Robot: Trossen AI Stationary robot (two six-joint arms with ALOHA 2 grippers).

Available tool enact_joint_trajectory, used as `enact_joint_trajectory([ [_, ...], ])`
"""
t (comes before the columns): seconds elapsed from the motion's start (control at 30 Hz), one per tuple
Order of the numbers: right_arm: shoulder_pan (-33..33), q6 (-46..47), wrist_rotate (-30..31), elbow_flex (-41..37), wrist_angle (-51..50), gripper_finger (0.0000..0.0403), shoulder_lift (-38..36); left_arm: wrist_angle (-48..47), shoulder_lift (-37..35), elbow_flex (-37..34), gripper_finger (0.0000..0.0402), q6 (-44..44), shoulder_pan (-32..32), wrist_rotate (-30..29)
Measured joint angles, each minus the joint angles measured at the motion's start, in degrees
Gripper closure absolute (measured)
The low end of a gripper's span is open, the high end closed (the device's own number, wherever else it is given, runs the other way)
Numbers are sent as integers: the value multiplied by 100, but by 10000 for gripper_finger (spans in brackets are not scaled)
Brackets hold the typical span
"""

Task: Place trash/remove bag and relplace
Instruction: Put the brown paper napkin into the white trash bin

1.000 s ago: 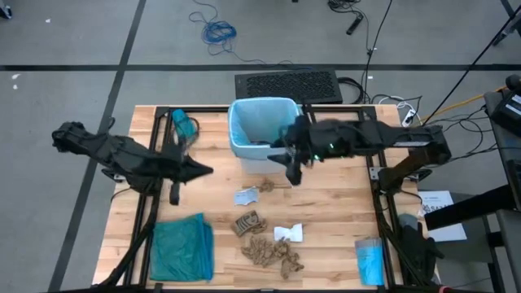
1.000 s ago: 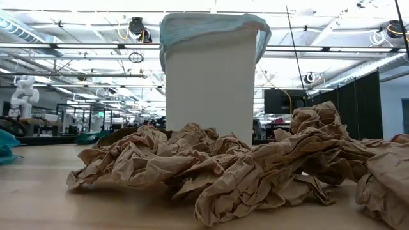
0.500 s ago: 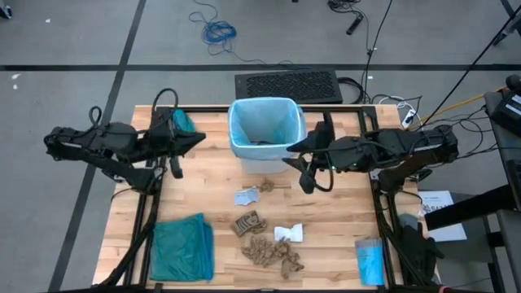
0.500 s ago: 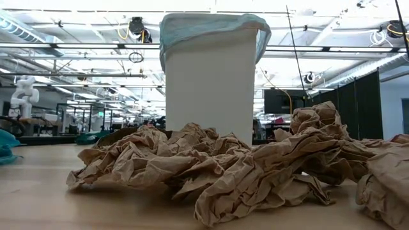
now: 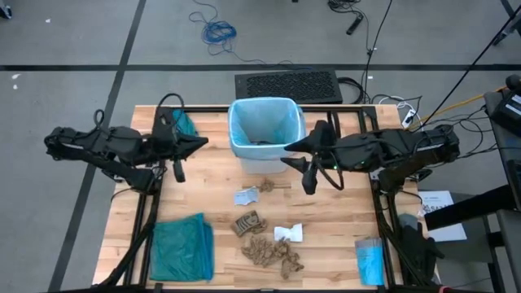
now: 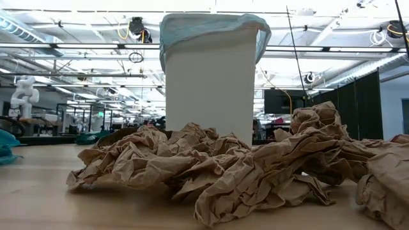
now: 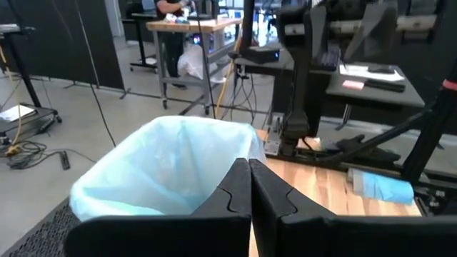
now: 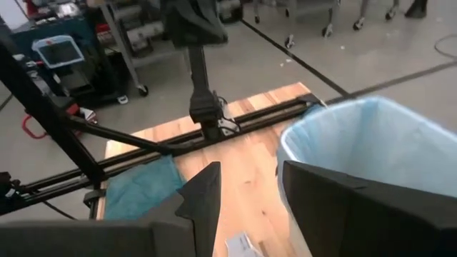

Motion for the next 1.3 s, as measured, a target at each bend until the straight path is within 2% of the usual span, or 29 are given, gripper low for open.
enact_joint_trajectory([
  [0.43, -297, -369, 149, 0, 1063, 259, -15, 2, 858, -11, 401, -2, 1, 4],
  [0.6, -391, -411, 137, 0, 1192, 259, -50, 1, 1330, -9, 401, -2, 0, 4],
  [0.77, -391, -848, 128, 0, 1291, 259, -133, 7, 1875, -9, 401, -2, 1, 4],
  [1.07, -391, -1699, -483, 0, 1228, 259, -480, 18, 2992, -9, 401, -4, 1, 4],
  [1.3, -391, -1875, -489, 2, 1100, 259, -837, 24, 3925, -9, 401, -4, 0, 7],
])
